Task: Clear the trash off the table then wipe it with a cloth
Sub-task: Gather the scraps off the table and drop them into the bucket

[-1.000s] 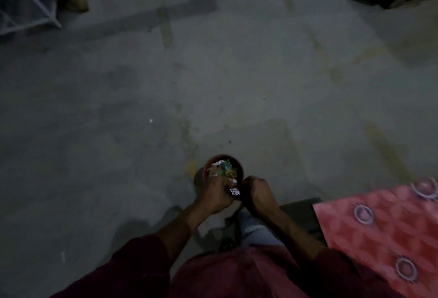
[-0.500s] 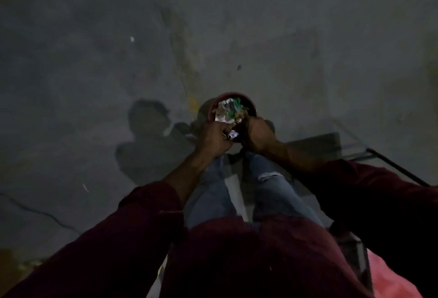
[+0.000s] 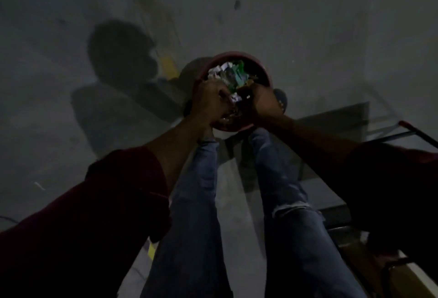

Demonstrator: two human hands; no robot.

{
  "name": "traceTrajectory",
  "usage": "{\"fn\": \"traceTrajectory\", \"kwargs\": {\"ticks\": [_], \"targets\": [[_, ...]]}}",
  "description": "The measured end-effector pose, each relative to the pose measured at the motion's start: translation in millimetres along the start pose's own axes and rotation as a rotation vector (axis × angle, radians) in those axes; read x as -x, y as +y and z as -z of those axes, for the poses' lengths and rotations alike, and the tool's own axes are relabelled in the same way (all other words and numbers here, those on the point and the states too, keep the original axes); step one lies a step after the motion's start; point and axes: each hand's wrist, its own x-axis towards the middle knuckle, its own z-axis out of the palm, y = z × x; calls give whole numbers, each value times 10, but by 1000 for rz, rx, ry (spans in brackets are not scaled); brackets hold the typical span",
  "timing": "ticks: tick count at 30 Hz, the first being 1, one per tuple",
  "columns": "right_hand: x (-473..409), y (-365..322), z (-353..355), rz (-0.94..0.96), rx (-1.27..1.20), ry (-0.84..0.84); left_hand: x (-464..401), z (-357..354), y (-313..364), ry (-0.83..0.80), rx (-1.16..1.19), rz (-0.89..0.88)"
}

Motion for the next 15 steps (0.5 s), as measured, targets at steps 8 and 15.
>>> {"fn": "traceTrajectory", "kwargs": {"ticks": [8,15], "targets": [[-603,788,-495,0,-82,-16,-415,-371,-560,-86,8,78],[-189,455,-114,-83,3,-53,-62,-102,-457,-189,-56,154]]}}
